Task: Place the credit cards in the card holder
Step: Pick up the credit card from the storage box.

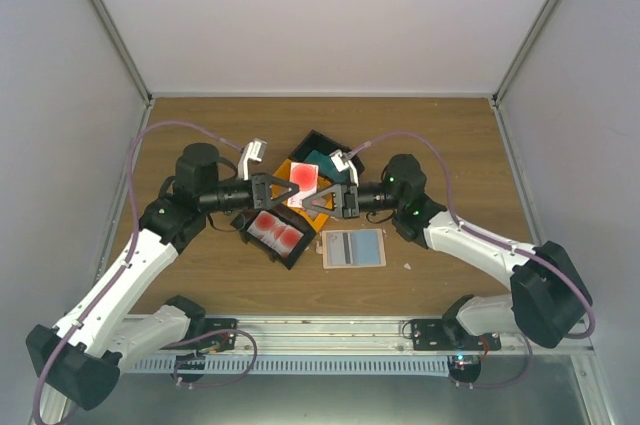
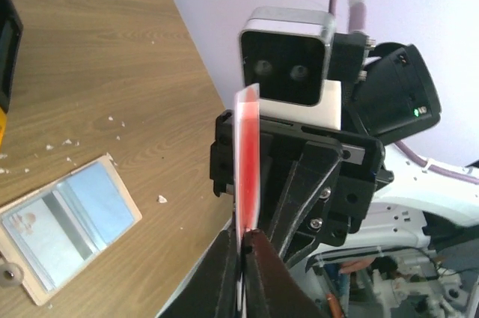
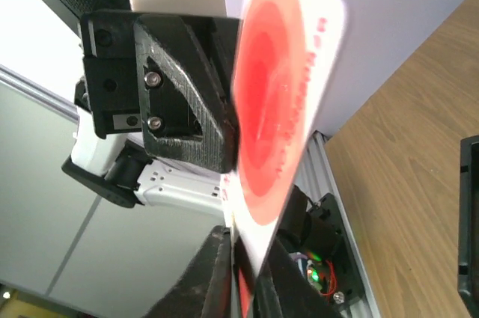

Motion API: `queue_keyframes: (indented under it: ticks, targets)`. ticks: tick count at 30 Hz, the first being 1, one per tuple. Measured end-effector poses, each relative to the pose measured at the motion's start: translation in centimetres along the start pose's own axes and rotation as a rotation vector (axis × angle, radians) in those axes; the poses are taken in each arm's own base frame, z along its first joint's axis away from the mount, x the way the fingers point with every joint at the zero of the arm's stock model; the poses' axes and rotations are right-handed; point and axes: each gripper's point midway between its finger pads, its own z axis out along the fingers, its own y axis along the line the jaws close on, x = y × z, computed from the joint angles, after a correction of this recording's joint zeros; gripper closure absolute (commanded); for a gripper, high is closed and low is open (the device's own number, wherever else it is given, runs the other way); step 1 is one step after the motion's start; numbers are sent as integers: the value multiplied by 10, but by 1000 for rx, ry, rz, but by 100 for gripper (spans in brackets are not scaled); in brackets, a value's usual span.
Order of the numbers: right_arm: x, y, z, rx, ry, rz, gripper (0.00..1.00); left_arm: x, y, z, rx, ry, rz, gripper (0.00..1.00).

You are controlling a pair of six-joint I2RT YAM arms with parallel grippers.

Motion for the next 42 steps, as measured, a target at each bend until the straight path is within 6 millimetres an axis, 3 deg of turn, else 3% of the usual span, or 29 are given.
queue_keyframes:
  ticks: [4,12,21,29,32,35,37,40,42]
  targets:
    - [10,-9,-2,20,24,24,54,1,-1,0,8,6,19,100]
    - [27,-29,-28,122,-58,108,42,16,21,8,-17,36,-122,100]
    - [24,-54,-36,230,-137,218,43,34,37,19,12,68,-262,100]
    - [38,-65,-39,254,-118,273,61,65,45,36,35,141,-344,100]
    - [41,-64,-41,254,-115,284,79,69,40,41,56,156,-352,100]
    - [42,-64,-41,251,-114,302,85,73,38,44,63,164,-361,100]
    - [42,-63,-42,252,-118,318,84,74,41,46,55,162,-373,100]
    - [47,-65,-45,260,-121,337,64,78,43,48,49,163,-382,100]
    - [53,-66,-48,265,-121,346,64,82,47,50,43,158,-393,100]
